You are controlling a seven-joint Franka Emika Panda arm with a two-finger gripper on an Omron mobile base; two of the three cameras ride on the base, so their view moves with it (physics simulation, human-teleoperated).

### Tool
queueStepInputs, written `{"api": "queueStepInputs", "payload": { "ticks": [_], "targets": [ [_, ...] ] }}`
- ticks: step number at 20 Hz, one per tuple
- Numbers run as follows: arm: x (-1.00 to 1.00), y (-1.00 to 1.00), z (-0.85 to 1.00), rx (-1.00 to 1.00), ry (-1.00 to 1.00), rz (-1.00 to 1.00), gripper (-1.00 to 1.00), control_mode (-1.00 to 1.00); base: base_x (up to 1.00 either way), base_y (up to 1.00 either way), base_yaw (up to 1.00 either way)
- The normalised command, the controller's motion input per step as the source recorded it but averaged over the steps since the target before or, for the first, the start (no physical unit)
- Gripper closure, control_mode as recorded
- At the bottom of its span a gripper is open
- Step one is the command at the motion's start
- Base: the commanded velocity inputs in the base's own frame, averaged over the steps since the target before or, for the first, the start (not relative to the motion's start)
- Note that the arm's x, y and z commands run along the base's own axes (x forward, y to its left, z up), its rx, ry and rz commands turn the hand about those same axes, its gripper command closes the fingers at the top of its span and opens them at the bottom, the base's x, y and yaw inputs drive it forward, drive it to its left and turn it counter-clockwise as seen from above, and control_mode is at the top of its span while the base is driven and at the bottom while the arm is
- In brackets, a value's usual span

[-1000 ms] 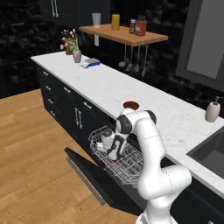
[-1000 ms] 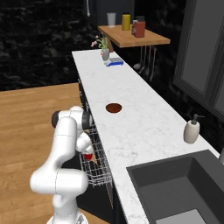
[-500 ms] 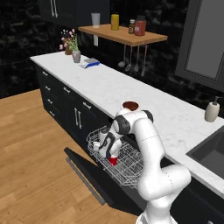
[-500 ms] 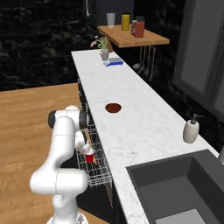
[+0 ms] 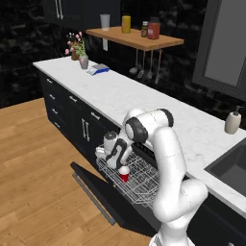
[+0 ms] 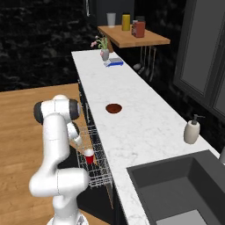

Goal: Pick up the cup and bowl from the counter, place them in the dishwasher, and close the dishwasher door.

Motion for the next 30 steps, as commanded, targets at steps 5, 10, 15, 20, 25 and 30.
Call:
{"api": "queueStepInputs", "payload": {
  "ticks": [5,10,15,20,25,30],
  "targets": [
    [-0.27,0.33,1.0,0.0,-0.09,0.2,-1.0,-1.0,0.0,0.0,0.0],
    [-0.06,0.17,1.0,0.0,-0.21,0.32,-1.0,-1.0,0.0,0.0,0.0],
    [0.0,0.02,1.0,0.0,-0.15,0.24,-1.0,-1.0,0.0,0.0,0.0],
    [-0.05,0.0,1.0,-0.1,-0.07,0.14,-1.0,-1.0,0.0,0.0,0.0],
    [-0.16,-0.05,1.0,-0.14,-0.02,0.1,-1.0,-1.0,0.0,0.0,0.0],
    [-0.04,-0.25,1.0,-0.08,0.01,0.11,-1.0,-1.0,0.0,0.0,0.0]
  ]
}}
